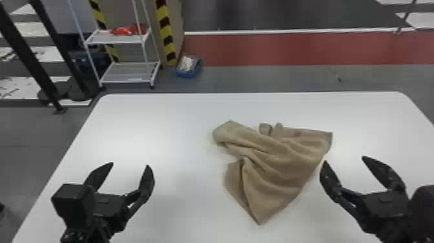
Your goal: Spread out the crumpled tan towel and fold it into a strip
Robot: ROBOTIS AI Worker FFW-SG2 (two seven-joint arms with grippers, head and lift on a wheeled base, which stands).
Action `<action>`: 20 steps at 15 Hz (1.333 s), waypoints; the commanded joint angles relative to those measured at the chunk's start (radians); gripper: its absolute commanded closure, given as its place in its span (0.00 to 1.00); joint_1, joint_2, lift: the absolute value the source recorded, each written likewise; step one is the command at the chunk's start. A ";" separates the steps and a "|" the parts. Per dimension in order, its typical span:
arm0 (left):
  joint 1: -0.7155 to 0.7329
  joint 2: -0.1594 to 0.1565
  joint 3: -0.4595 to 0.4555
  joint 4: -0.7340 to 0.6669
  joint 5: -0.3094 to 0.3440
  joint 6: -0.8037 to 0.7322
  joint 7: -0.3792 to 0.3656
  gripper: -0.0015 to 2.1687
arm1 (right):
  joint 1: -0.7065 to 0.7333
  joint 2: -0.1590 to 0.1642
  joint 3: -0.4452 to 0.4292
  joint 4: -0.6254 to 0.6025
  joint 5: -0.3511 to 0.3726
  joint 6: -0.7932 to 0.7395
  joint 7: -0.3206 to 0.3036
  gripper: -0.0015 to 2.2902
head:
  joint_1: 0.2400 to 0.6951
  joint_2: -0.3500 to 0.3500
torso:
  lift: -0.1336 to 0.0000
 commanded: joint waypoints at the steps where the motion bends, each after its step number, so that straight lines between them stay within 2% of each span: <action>1: 0.000 -0.003 -0.009 0.005 -0.003 0.000 -0.002 0.07 | -0.016 0.005 -0.031 0.009 0.000 0.003 0.000 0.05 | 1.00 0.59 | 0.07; 5: 0.003 -0.003 -0.014 0.003 -0.003 0.000 -0.024 0.07 | -0.148 0.005 -0.143 0.127 0.006 0.061 0.023 0.05 | 1.00 0.53 | 0.07; 6: 0.005 -0.003 -0.019 0.002 -0.003 0.003 -0.039 0.08 | -0.176 0.005 -0.158 0.150 0.005 0.077 0.032 0.05 | 1.00 0.48 | 0.07; 10: 0.015 -0.003 -0.028 -0.004 -0.003 0.000 -0.051 0.09 | -0.327 0.005 -0.238 0.319 -0.043 0.126 0.084 0.05 | 1.00 0.37 | 0.07; 11: 0.020 -0.003 -0.031 -0.006 -0.003 0.003 -0.051 0.09 | -0.361 -0.015 -0.245 0.367 -0.061 0.123 0.091 0.05 | 1.00 0.35 | 0.07; 13: 0.028 -0.003 -0.035 -0.015 -0.003 0.000 -0.054 0.09 | -0.426 -0.035 -0.251 0.442 -0.081 0.123 0.109 0.05 | 1.00 0.33 | 0.07; 15: 0.037 -0.003 -0.035 -0.021 -0.003 0.000 -0.054 0.09 | -0.487 -0.043 -0.251 0.511 -0.103 0.120 0.129 0.05 | 1.00 0.31 | 0.07; 20: 0.049 -0.003 -0.035 -0.024 -0.020 0.009 -0.054 0.09 | -0.602 -0.046 -0.219 0.667 -0.101 0.117 0.153 0.09 | 1.00 0.32 | 0.07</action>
